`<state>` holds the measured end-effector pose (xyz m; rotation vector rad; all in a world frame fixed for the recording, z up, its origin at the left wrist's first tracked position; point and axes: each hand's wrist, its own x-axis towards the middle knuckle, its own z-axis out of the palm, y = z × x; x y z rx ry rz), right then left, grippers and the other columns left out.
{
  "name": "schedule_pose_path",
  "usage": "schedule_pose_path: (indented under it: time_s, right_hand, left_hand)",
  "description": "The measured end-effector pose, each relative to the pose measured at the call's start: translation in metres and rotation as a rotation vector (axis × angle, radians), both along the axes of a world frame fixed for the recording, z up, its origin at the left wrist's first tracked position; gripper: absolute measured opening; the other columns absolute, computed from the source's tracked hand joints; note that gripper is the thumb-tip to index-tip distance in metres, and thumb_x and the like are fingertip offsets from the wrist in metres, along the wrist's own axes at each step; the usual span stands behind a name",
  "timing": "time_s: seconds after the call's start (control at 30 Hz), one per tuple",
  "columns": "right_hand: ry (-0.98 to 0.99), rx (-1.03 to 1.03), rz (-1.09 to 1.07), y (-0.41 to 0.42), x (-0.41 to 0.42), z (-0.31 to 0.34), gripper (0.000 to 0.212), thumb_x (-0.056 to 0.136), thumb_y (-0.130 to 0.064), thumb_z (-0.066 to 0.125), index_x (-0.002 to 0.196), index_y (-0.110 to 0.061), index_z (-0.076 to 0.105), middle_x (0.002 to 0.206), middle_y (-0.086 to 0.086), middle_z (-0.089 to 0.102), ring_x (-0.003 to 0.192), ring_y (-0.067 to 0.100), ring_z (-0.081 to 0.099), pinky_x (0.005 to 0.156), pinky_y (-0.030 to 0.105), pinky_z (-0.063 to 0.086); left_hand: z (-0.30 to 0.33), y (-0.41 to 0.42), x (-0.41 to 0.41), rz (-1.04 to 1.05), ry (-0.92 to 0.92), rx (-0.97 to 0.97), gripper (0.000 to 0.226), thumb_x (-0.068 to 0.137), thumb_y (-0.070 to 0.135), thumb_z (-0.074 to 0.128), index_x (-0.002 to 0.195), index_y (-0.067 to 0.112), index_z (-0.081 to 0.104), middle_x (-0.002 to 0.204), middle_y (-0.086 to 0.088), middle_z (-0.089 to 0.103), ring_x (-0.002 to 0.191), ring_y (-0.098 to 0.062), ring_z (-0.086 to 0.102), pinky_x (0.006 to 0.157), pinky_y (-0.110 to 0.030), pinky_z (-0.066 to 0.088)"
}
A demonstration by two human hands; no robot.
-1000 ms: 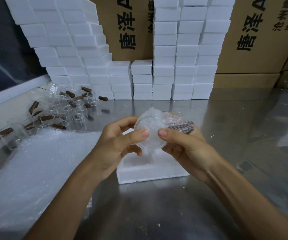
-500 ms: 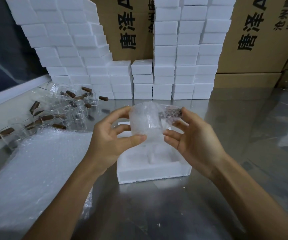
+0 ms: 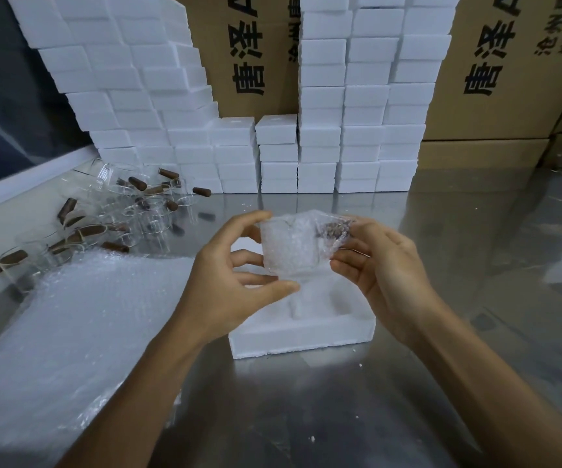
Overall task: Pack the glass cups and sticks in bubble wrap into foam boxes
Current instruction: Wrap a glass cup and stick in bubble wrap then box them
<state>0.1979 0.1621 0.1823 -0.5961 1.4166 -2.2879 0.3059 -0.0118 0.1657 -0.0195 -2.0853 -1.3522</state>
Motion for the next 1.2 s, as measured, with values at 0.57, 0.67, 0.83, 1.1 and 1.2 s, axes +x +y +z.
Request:
schedule_pose_path:
  time_s: [0.57, 0.67, 0.83, 1.1, 1.2]
  right_hand:
    - [0.686, 0.458, 0.037, -0.003, 0.004, -0.016, 0.021, 0.1, -0.012, 0.056, 0.112, -0.024, 0.067, 0.089, -0.012, 0.069, 0.075, 0.011, 0.068, 0.072, 0.018, 0.048]
    - [0.707, 0.524, 0.102, -0.002, 0.002, -0.019, 0.02, 0.099, -0.014, 0.058, 0.114, -0.023, 0.068, 0.095, -0.004, 0.071, 0.087, 0.009, 0.067, 0.083, 0.02, 0.049]
    - [0.709, 0.6, 0.139, -0.001, -0.003, -0.024, 0.019, 0.1, -0.018, 0.058, 0.113, -0.027, 0.068, 0.099, 0.0, 0.073, 0.096, 0.014, 0.065, 0.088, 0.025, 0.048]
    - [0.641, 0.649, 0.091, 0.0, -0.017, -0.037, 0.026, 0.095, -0.011, 0.063, 0.1, -0.035, 0.069, 0.071, -0.009, 0.068, 0.064, 0.005, 0.059, 0.057, 0.01, 0.041]
    - [0.666, 0.687, 0.046, 0.0, -0.017, -0.039, 0.026, 0.092, -0.012, 0.066, 0.101, -0.036, 0.071, 0.08, -0.001, 0.071, 0.062, 0.001, 0.059, 0.058, 0.01, 0.042]
  left_hand:
    - [0.009, -0.026, 0.019, 0.009, -0.443, -0.309, 0.068, 0.05, 0.057, 0.077, 0.109, 0.041, 0.046, 0.1, 0.022, 0.057, 0.093, -0.01, 0.053, 0.081, -0.038, 0.052]
    - [0.009, -0.026, 0.019, 0.016, -0.53, -0.335, 0.067, 0.048, 0.055, 0.074, 0.109, 0.042, 0.051, 0.103, 0.013, 0.058, 0.095, -0.018, 0.058, 0.084, -0.046, 0.053]
    - [0.009, -0.025, 0.017, 0.027, -0.599, -0.329, 0.06, 0.046, 0.051, 0.073, 0.102, 0.039, 0.053, 0.1, 0.003, 0.063, 0.088, -0.022, 0.065, 0.08, -0.047, 0.056]
    - [-0.003, -0.018, 0.008, 0.134, -0.502, -0.463, 0.077, 0.055, 0.051, 0.067, 0.13, 0.039, 0.053, 0.116, 0.019, 0.05, 0.111, -0.004, 0.05, 0.088, -0.023, 0.044]
    - [-0.005, -0.02, 0.008, 0.12, -0.491, -0.434, 0.083, 0.061, 0.049, 0.067, 0.141, 0.033, 0.051, 0.118, 0.018, 0.05, 0.114, -0.005, 0.05, 0.096, -0.027, 0.045]
